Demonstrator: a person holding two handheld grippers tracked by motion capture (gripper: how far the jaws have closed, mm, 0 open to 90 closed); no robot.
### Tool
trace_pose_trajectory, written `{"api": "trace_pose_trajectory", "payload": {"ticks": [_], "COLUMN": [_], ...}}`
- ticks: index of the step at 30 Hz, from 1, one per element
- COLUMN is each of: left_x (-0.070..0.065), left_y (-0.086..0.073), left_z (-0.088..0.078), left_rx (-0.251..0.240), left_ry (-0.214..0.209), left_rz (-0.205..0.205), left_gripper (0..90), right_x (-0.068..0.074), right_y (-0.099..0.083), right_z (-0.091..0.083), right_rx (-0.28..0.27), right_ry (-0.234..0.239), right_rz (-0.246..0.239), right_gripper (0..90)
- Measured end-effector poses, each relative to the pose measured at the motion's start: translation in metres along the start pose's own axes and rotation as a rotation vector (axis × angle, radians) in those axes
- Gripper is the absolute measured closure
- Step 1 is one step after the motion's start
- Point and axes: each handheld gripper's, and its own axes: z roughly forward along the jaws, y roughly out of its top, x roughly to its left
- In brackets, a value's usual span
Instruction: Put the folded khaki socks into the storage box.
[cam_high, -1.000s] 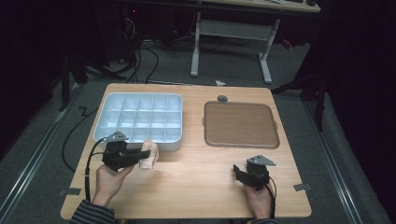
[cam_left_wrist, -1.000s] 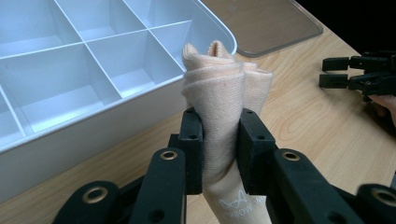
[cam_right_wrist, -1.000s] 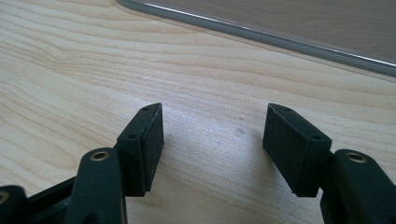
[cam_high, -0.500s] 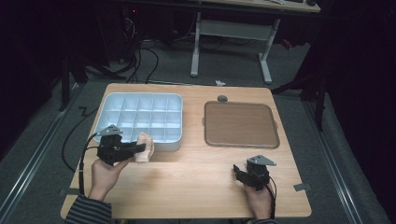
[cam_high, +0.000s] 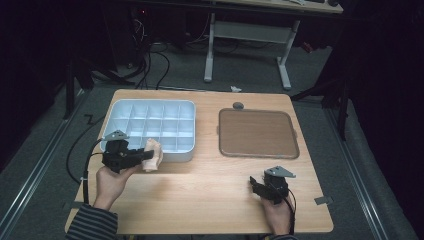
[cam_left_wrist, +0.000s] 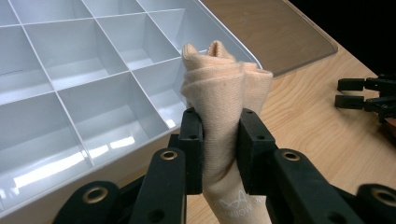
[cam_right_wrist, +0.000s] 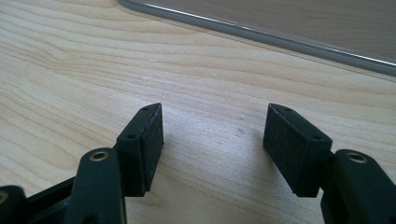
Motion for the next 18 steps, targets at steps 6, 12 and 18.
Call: {"api": "trace_pose_trajectory", "payload": {"ticks": [6, 12, 18], "left_x": [0.002, 0.008, 0.010], "left_y": [0.006, 0.012, 0.021], "left_z": [-0.001, -0.001, -0.001], "left_rx": [-0.004, -0.019, -0.011], "left_ry": [0.012, 0.017, 0.036], "left_rz": [0.010, -0.006, 0.015], "left_gripper": [74.4, 74.4, 74.3], "right_x": [0.000, 0.000, 0.000], "right_y": [0.000, 0.000, 0.000], "right_z": [0.000, 0.000, 0.000], "right_rx": [0.000, 0.000, 0.001], "right_ry": [-0.001, 0.001, 0.001], "right_rz": [-0.001, 0.002, 0.002], "right_gripper": [38.2, 38.2, 38.2]}}
